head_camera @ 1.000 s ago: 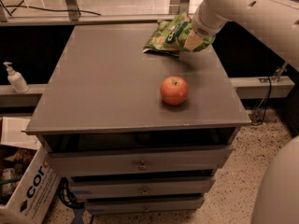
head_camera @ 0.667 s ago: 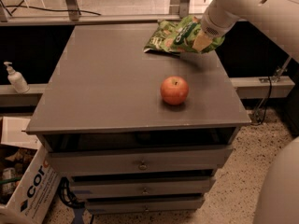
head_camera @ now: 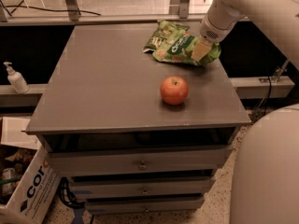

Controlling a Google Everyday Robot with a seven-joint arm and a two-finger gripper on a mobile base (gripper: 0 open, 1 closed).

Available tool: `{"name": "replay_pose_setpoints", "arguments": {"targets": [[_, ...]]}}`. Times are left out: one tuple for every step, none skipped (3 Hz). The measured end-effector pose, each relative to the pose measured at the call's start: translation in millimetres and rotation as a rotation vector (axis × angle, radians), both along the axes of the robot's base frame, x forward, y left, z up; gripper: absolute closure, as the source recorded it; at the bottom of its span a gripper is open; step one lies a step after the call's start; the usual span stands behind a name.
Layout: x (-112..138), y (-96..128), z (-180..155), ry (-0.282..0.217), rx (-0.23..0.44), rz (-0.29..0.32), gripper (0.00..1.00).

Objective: Move green rice chip bag near green jalapeno chip bag

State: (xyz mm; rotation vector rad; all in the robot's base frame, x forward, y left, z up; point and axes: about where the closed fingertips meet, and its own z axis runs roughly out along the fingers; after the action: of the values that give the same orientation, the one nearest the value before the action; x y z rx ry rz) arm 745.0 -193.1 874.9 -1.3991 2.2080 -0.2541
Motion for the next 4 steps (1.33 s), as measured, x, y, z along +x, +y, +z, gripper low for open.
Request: {"name": "replay_pose_setpoints", "arguments": {"targets": [[-12.1, 16.0, -19.7, 0.101, 0.001, 0.047, 0.83], [-14.8, 17.5, -21.5, 0.115, 0.001, 0.053, 0.58], [-15.2, 16.8, -18.9, 0.102, 0.0, 0.053, 0.36], [-13.5, 14.9, -12.4, 0.073, 0.001, 0.053, 0.13]]}}
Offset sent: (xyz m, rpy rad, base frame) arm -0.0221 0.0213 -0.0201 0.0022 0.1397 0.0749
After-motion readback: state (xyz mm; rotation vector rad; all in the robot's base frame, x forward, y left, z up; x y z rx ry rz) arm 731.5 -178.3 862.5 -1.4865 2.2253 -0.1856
